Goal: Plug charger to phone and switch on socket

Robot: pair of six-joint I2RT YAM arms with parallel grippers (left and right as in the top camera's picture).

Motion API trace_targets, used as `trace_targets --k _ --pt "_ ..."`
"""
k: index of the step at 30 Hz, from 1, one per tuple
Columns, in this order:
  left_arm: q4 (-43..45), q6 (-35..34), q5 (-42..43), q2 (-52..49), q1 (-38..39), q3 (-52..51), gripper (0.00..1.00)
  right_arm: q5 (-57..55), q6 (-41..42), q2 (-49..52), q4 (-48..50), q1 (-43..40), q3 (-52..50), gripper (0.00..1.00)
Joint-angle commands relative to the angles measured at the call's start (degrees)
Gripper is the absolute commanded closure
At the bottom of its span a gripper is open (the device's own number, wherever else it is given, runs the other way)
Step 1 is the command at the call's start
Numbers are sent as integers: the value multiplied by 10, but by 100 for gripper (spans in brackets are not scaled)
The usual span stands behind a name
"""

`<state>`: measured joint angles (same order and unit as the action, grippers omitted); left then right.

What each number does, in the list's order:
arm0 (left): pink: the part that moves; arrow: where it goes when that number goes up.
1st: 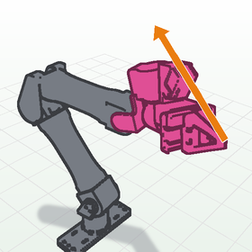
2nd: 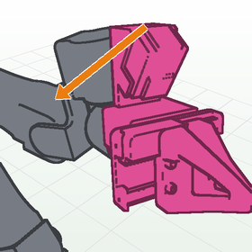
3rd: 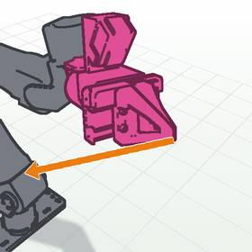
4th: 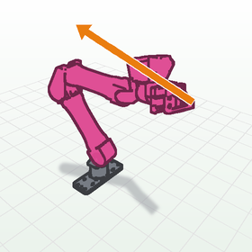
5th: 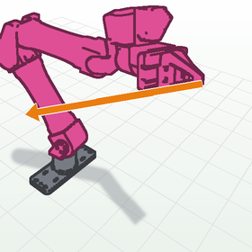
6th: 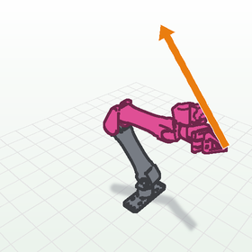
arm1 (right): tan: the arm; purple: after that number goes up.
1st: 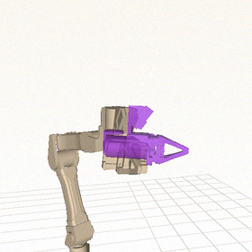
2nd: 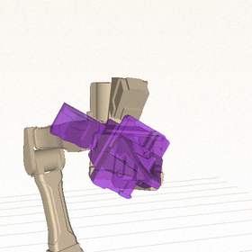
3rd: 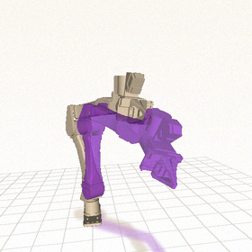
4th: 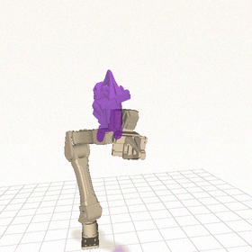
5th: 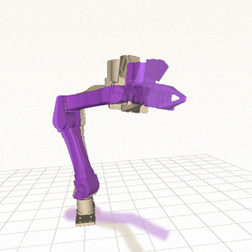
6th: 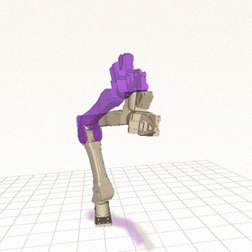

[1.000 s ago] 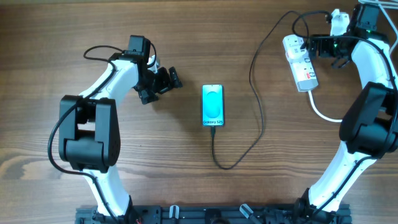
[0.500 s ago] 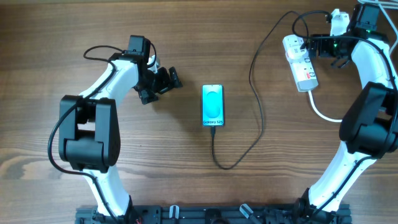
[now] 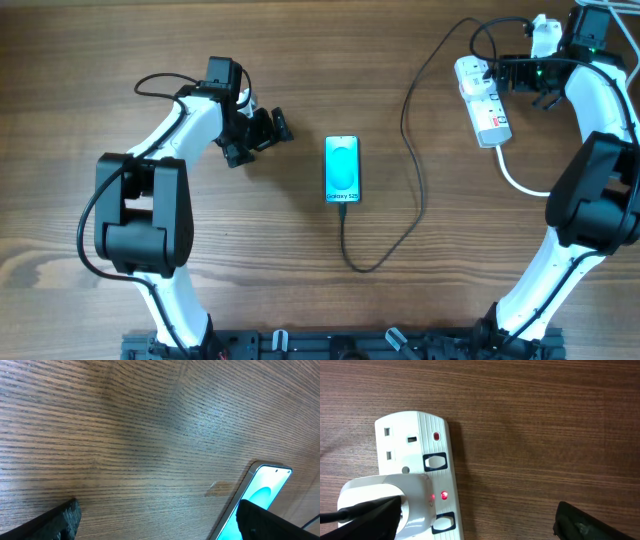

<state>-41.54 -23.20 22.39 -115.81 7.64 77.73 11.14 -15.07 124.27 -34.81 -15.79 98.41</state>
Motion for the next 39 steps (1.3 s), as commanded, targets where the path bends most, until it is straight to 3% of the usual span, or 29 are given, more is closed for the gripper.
trace_targets --k 1,22,32,35,39 --pt "0 2 3 7 0 -4 0 9 2 -13 2 2 9 0" --pt "0 3 1 197 97 -4 0 9 2 -13 2 2 9 0" --pt "-9 5 -118 232 98 -21 0 9 2 -13 2 2 9 0" --pt "27 5 -140 232 98 -74 0 9 2 -13 2 2 9 0" --pt "143 0 -137 233 98 -174 0 9 2 -13 2 2 9 0"
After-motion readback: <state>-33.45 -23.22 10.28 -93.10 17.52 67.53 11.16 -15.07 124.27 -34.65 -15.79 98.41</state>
